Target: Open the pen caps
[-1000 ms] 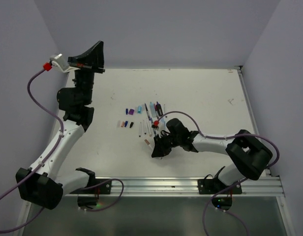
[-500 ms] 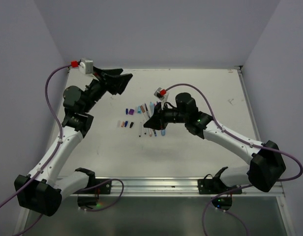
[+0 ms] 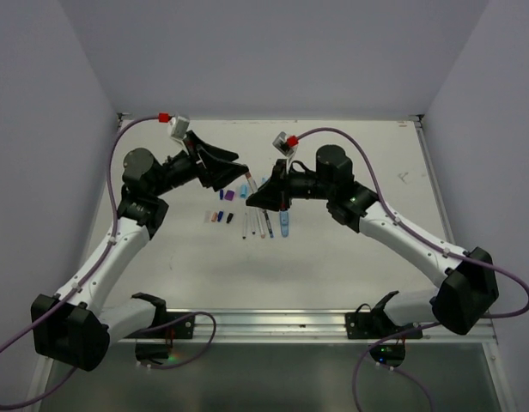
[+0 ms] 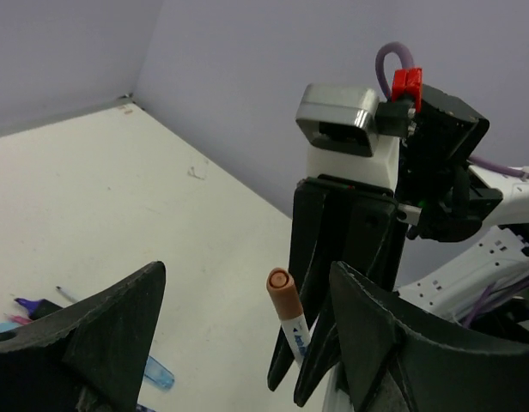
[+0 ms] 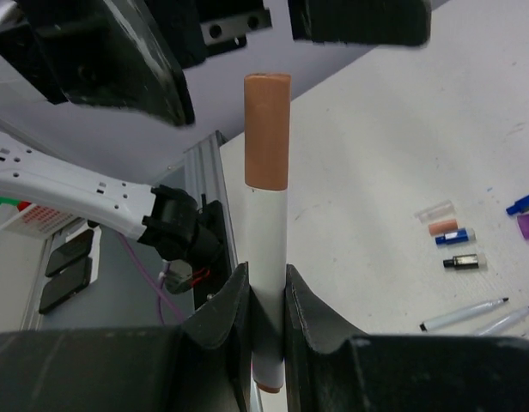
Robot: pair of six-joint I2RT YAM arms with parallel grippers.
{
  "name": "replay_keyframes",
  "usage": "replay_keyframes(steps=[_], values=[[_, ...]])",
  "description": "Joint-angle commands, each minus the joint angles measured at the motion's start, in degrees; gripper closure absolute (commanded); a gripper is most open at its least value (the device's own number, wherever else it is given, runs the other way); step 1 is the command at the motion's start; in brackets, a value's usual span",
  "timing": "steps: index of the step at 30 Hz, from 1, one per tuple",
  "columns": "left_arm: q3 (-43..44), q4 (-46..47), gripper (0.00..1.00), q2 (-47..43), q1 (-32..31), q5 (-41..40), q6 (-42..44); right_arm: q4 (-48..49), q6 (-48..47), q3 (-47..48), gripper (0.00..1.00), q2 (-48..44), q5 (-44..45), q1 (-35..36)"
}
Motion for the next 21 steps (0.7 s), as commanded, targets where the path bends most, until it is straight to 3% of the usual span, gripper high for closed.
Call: replay_keyframes(steps=[1, 21], values=[[-0.3, 4.9, 0.2, 1.5, 0.3, 6.2, -7.6, 2.1, 0.1, 4.5, 1.0, 1.5, -3.1, -0.3], [-2.4, 12.6, 0.4, 0.4, 0.2, 5.1, -15.9, 13.2, 8.4, 7.0, 1.0, 8.8, -8.8, -0.4]])
